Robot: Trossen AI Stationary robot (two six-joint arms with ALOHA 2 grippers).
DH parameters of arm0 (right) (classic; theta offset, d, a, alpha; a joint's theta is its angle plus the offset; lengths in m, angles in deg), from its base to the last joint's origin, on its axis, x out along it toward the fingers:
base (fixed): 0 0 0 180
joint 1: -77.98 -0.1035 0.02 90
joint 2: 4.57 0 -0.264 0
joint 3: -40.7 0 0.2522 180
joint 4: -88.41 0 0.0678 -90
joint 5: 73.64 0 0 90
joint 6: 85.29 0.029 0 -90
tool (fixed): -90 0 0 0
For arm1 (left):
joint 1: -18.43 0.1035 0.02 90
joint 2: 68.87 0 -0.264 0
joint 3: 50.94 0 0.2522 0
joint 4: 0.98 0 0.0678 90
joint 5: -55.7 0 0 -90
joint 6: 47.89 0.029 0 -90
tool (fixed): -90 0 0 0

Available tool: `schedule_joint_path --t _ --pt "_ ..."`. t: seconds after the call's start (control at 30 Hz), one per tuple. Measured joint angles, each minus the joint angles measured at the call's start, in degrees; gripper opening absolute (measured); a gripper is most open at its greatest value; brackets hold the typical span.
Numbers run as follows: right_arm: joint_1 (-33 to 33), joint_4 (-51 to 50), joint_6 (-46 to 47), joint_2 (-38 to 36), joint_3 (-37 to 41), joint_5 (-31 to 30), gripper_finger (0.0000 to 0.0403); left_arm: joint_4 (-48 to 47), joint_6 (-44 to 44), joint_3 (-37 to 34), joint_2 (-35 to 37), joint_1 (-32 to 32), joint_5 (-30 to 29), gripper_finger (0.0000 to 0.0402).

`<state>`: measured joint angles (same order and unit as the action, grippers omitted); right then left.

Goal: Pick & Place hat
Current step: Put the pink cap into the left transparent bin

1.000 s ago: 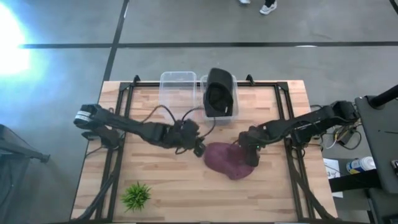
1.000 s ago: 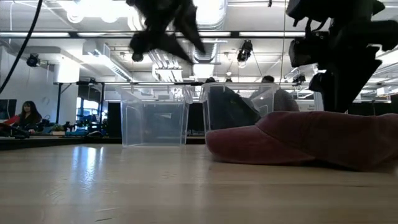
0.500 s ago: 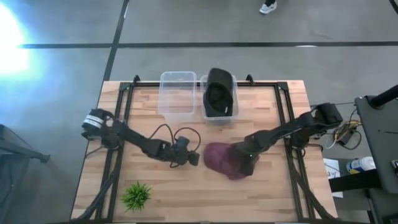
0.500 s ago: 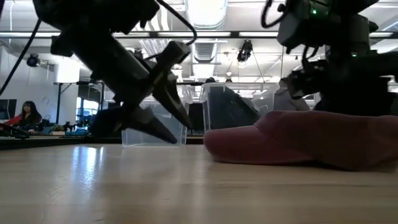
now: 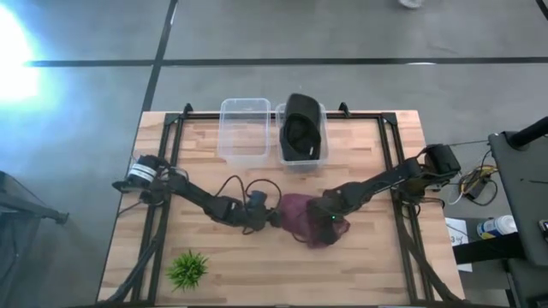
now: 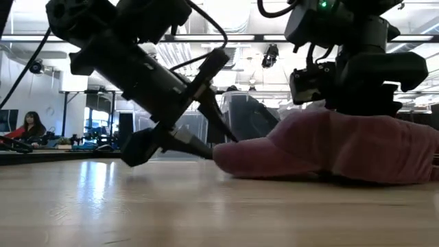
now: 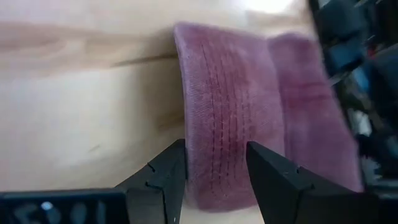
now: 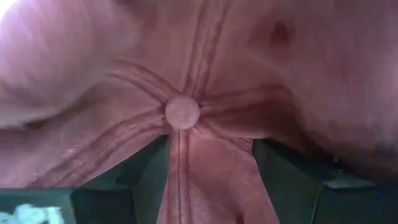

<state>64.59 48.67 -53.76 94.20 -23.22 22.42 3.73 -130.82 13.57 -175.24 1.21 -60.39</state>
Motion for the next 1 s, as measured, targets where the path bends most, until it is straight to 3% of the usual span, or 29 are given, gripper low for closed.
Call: schedule_joint_path --t 0.13,0.37,0.47,0.57,0.63,0.8,0.9,1.0 --pt "0.00 0.26 -0.18 0.83 -0.41 -0.23 0.0233 4.03 2.61 -0.20 0.35 -0.03 -2.53 0.0161" --pt "0.00 1.77 -0.79 1.98 -1.31 -1.20 0.0233 15.03 14.26 1.34 0.47 -0.01 -1.62 0.0149" --pt "0.00 0.36 -3.01 1.24 -3.03 -1.36 0.0233 14.88 17.52 2.82 0.50 -0.01 -0.95 0.0108" --pt "-0.67 -4.67 -4.23 -0.59 -4.37 -1.79 0.0233 12.42 20.08 3.94 0.81 -0.01 -0.25 0.0038" --pt "-1.38 -7.88 -5.58 -3.07 -5.24 -1.86 0.0233 9.74 21.04 4.38 1.72 -0.01 -0.13 0.0015" --pt "-3.96 -20.34 -5.72 -12.29 -5.07 -4.04 0.0233 0.46 24.19 4.56 7.04 -0.01 0.02 0.0010" --pt "-6.28 -26.08 -1.46 -19.75 -4.23 -7.05 0.0233 -6.81 27.22 4.43 12.42 -0.16 0.03 0.0009" --pt "-8.46 -28.74 5.11 -26.26 -2.81 -11.83 0.0233 -5.83 32.55 4.39 19.06 -0.62 1.27 0.0009"
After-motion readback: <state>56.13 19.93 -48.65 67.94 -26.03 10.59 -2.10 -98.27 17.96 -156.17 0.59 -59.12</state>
